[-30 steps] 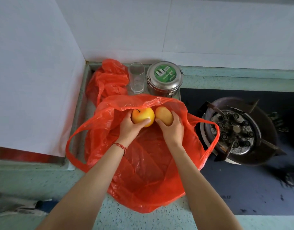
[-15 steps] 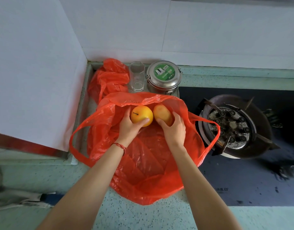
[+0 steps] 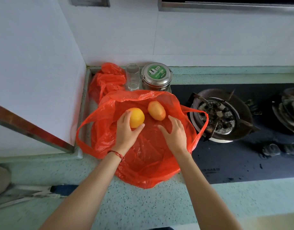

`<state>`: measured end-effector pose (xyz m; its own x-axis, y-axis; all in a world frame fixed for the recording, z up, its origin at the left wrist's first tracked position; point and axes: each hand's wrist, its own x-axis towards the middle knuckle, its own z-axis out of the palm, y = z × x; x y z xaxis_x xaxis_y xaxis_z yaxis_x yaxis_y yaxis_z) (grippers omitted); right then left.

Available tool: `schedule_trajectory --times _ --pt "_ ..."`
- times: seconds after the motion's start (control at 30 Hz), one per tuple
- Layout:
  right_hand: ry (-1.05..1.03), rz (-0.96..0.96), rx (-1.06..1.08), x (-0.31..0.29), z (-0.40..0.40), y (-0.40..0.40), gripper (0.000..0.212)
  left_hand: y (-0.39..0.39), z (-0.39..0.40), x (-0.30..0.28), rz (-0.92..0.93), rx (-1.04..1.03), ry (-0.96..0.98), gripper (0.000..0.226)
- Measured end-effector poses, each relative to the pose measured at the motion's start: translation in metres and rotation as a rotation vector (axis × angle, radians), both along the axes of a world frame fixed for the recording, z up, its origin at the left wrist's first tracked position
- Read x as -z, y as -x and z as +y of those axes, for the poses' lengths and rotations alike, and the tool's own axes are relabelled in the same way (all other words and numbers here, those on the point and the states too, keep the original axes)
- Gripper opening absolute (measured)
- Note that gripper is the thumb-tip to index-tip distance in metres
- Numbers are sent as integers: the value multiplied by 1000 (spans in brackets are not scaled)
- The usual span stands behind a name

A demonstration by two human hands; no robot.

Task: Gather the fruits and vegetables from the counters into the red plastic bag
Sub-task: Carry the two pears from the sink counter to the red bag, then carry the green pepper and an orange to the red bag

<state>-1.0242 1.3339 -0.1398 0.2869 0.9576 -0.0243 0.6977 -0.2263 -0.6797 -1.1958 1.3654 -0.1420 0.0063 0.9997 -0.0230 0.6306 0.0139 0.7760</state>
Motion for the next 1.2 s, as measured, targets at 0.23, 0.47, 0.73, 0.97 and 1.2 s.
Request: schedule_trajectory --times 0.23,0.47,0.73,0.97,1.2 --pt "-18 -262 -52 -4 -41 -6 56 3 -23 0 266 284 -122 60" --pt "-17 -371 92 -1 -84 -30 58 -15 -40 5 430 500 -157 68" --pt "17 -390 294 -4 -137 -74 53 -74 -56 -5 437 688 -202 74" --pt "27 -376 469 -8 -206 -120 52 -149 -95 -13 411 867 -237 66" --pt "13 -422 689 -10 -305 -166 50 -230 -168 -23 368 1075 -291 64"
